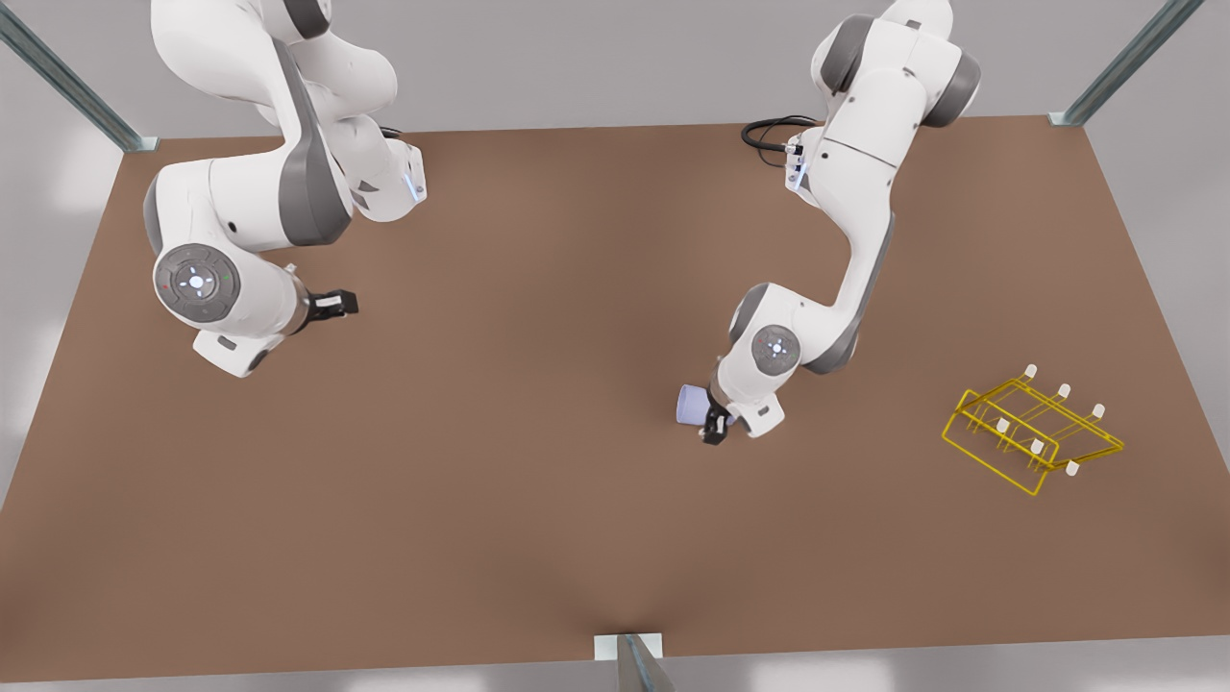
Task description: Place the cup on the cup holder
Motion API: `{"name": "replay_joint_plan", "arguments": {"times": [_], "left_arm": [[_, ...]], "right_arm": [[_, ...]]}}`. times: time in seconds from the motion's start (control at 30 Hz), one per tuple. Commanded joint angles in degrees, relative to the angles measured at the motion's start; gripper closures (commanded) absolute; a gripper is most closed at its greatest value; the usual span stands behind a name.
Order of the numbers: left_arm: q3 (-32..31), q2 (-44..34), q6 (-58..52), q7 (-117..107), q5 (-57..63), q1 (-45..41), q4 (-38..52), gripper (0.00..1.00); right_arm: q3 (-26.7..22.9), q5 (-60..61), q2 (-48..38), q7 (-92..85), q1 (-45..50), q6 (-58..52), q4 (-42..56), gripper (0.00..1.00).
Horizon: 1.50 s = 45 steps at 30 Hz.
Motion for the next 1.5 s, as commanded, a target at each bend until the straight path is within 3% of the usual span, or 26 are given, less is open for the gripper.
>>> {"name": "replay_joint_plan", "arguments": {"times": [0.0, 0.23, 0.73, 1.47], "left_arm": [[-0.04, -0.08, 2.83, -41.04, -1.37, 0.05, -0.8, 0.0], [-0.04, 0.01, 3.09, -35.59, -1.02, 0.05, -4.93, 0.0], [0.05, 0.8, 6.26, -2.45, -1.01, 0.31, -6.34, 0.0], [-1.0, 5.37, 8.54, -2.8, -1.28, -1.01, -6.17, 0.0]], "right_arm": [[0.0, 0.08, -0.07, 8.18, 0.02, 0.84, 0.1, 0.0], [-0.09, 0.08, 0.11, 7.74, 0.02, 0.75, 0.1, 0.0], [-0.09, 0.52, 0.55, 8.01, 0.99, 0.93, 0.1, 0.0], [-0.09, 0.52, 0.72, 8.45, 1.25, 0.75, 0.01, 0.0]]}}
